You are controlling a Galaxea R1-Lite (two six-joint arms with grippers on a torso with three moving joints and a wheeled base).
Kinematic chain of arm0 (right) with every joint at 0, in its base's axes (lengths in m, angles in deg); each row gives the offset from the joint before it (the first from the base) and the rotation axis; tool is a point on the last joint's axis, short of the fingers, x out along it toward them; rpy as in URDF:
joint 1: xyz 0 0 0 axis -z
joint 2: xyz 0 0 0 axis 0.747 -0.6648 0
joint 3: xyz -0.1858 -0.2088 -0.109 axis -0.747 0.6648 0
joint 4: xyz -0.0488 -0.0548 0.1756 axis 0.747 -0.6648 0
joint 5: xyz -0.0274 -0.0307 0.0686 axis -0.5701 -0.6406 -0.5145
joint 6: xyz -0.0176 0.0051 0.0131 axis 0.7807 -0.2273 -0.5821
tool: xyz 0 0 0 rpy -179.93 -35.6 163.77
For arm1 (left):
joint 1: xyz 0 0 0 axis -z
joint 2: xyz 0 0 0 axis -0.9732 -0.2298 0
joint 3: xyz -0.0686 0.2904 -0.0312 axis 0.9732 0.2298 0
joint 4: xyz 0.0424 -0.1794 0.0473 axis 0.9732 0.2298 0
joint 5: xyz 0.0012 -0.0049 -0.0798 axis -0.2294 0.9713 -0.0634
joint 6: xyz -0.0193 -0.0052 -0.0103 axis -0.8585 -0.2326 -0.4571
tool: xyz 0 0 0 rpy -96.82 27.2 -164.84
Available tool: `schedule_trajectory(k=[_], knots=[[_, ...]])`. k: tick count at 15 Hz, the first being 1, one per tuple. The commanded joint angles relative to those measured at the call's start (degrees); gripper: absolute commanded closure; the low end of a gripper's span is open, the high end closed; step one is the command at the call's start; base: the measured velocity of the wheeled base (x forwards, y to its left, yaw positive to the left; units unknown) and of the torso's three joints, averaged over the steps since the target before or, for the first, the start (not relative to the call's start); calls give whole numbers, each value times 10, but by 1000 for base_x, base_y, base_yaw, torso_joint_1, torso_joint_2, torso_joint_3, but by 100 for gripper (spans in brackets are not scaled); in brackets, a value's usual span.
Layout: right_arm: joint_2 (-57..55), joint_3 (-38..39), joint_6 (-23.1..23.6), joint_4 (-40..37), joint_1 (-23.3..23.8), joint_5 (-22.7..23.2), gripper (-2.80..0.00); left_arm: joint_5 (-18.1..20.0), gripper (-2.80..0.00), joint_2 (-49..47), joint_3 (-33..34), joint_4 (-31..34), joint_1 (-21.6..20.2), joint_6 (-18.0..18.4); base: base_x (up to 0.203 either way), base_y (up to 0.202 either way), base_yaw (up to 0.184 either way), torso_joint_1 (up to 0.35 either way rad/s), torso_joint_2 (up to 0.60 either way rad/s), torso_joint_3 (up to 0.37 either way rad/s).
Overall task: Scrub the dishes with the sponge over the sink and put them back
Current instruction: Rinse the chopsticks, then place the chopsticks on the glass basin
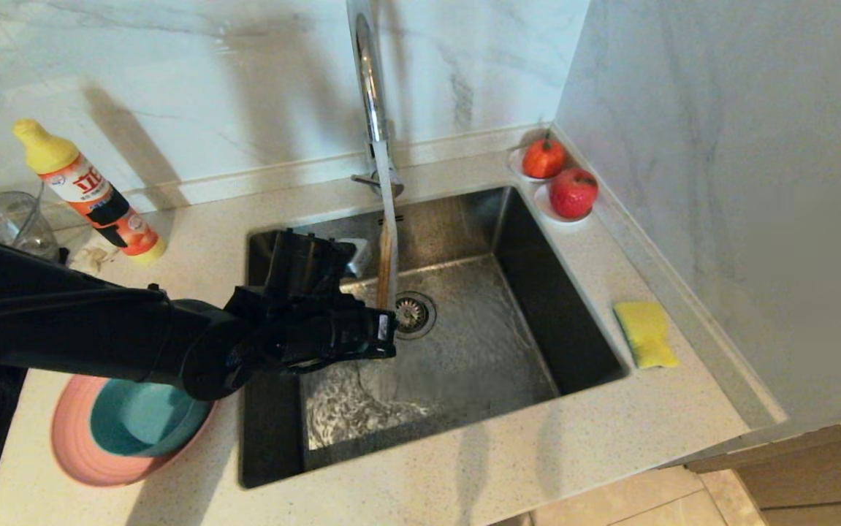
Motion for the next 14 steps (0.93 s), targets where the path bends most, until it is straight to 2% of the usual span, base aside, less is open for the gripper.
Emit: schedule_trajectory(k=[1, 5, 7, 10, 12, 14], knots=[[0, 0, 0, 0, 0, 0, 0, -34, 0, 19, 33, -3, 3, 0, 0, 0, 0, 0, 0, 0], [0, 0, 0, 0, 0, 0, 0, -109, 0, 94, 100, -5, 3, 1, 0, 0, 0, 0, 0, 0], [0, 0, 0, 0, 0, 0, 0, -183, 0, 132, 127, -10, 3, -2, 0, 0, 0, 0, 0, 0], [0, 0, 0, 0, 0, 0, 0, -262, 0, 184, 140, -8, 1, -16, 0, 0, 0, 0, 0, 0], [0, 0, 0, -1, 0, 0, 0, -353, 0, 213, 152, -9, -1, -48, 0, 0, 0, 0, 0, 0], [0, 0, 0, 0, 0, 0, 0, -365, 0, 244, 172, -10, -1, -79, 0, 0, 0, 0, 0, 0]])
